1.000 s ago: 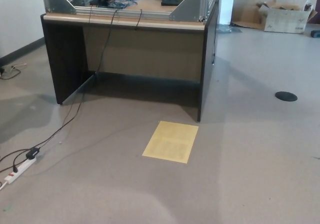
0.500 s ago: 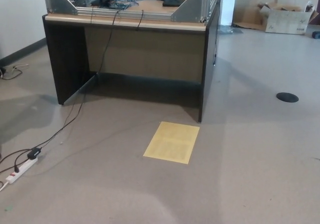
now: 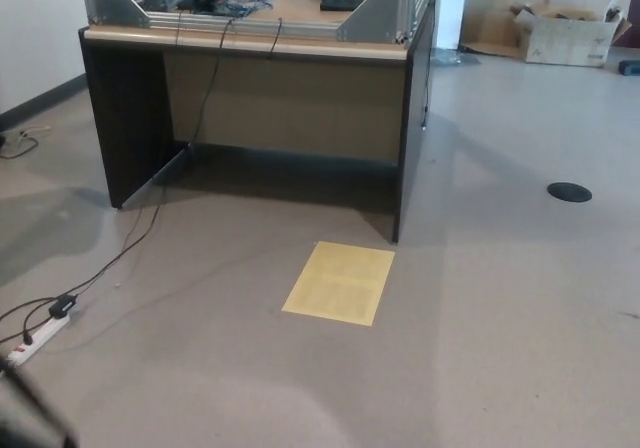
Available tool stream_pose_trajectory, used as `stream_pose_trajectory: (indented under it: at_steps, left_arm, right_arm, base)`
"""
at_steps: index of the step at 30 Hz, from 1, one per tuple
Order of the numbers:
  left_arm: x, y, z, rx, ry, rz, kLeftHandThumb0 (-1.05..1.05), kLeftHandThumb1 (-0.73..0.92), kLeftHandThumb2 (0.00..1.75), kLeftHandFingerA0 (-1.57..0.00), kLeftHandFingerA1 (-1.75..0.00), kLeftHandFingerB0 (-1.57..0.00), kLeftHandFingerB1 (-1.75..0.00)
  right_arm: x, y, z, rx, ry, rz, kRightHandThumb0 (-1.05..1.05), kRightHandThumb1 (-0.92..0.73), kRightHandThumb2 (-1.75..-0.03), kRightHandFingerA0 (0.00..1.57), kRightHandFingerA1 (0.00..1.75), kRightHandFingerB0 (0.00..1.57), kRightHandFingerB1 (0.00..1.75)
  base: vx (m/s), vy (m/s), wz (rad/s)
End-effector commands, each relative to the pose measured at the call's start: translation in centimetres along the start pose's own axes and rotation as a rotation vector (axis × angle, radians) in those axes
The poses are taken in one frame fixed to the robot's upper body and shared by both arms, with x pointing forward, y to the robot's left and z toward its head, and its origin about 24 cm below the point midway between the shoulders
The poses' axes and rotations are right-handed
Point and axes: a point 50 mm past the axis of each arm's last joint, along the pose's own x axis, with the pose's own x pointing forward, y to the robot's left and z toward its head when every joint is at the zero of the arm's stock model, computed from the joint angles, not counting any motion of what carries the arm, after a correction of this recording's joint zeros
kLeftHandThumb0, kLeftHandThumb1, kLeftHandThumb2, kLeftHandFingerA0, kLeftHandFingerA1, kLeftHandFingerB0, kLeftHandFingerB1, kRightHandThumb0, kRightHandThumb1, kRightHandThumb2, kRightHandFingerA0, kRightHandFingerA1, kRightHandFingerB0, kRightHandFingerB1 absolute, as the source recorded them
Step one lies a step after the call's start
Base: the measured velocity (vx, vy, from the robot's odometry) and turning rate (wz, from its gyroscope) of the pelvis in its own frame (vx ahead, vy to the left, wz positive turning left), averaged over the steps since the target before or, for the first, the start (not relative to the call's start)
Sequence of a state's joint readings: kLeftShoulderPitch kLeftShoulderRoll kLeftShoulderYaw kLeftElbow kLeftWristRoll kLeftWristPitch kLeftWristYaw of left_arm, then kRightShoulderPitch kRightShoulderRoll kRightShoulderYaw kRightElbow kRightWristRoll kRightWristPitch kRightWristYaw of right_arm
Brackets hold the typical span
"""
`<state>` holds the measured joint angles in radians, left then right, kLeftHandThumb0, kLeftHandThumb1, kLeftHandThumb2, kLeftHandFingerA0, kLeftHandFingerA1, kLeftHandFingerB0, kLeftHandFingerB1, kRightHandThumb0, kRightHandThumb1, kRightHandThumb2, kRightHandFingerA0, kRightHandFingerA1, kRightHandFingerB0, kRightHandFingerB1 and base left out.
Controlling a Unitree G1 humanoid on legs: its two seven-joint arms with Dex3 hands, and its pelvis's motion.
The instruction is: A person hands over a black lunchbag to the robot and the robot uses its left hand to grab the strips of the lunchbag, the gives it back to the person.
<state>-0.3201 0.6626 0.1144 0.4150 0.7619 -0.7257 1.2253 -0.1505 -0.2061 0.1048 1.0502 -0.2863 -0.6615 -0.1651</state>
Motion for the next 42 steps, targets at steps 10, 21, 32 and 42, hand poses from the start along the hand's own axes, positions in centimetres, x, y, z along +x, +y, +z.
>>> stream_pose_trajectory:
  at_steps: [10,21,32,42]
  left_arm:
    - [17.8,-8.6,9.7,-0.210,-0.267,0.156,-0.17,0.58,0.55,-0.85,-1.75,-0.61,-1.72]
    - [24.5,-12.9,17.2,-0.307,-0.252,0.104,-0.22,0.58,0.56,-0.84,-1.75,-0.60,-1.75]
    - [23.2,-14.8,23.8,-0.444,-0.343,0.079,-0.28,0.58,0.56,-0.87,-1.75,-0.63,-1.71]
    - [21.5,-15.5,25.8,-0.490,-0.460,-0.035,-0.28,0.58,0.56,-0.81,-1.75,-0.64,-1.64]
  right_arm:
    - [0.4,-0.7,0.4,-0.012,-0.011,-0.044,-0.60,-0.76,-0.63,0.66,0.47,0.54,0.44]
    - [0.8,-1.5,0.7,0.016,-0.024,-0.051,-0.68,-0.75,-0.64,0.67,0.48,0.55,0.44]
    - [0.8,-1.8,0.8,0.019,-0.036,-0.038,-0.59,-0.75,-0.63,0.67,0.48,0.56,0.45]
    - [1.8,-1.9,1.7,0.006,-0.044,-0.031,-0.57,-0.74,-0.63,0.69,0.49,0.61,0.47]
  base:
    - [0.00,0.000,0.00]
    - [0.00,0.000,0.00]
    - [0.00,0.000,0.00]
    - [0.00,0.000,0.00]
